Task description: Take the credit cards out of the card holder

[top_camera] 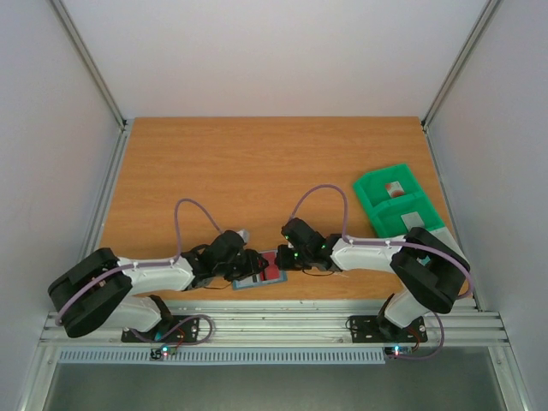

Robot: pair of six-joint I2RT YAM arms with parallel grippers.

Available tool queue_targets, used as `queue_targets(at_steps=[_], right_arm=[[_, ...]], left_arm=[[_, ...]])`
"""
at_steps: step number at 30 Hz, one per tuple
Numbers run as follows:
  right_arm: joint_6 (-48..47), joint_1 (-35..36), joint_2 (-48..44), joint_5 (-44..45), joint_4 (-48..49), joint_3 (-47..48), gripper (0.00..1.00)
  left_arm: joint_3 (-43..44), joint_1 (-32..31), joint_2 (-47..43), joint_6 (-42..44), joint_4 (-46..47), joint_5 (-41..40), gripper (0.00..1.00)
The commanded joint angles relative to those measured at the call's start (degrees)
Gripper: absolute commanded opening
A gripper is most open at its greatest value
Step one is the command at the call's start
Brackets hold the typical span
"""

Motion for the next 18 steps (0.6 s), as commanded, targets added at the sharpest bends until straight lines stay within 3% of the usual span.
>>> queue_targets(at_steps=[1, 11, 18], right_arm=[[2.25, 0.03, 2.32, -0.33, -1.19, -3.35, 0.08], [4.33, 0.04, 1.08, 0.86, -0.58, -4.95, 0.06], [5.53, 0.04, 0.36, -0.91, 2.70, -6.60, 0.06]], left_arm=[[-0.87, 0.05, -1.59, 0.79, -3.01, -3.27, 0.39], [2.17, -0.17, -7.61, 1.90, -15.38, -6.69, 0.39], [0.57, -0.18, -6.51, 1.60, -12.26, -6.23, 0.39]])
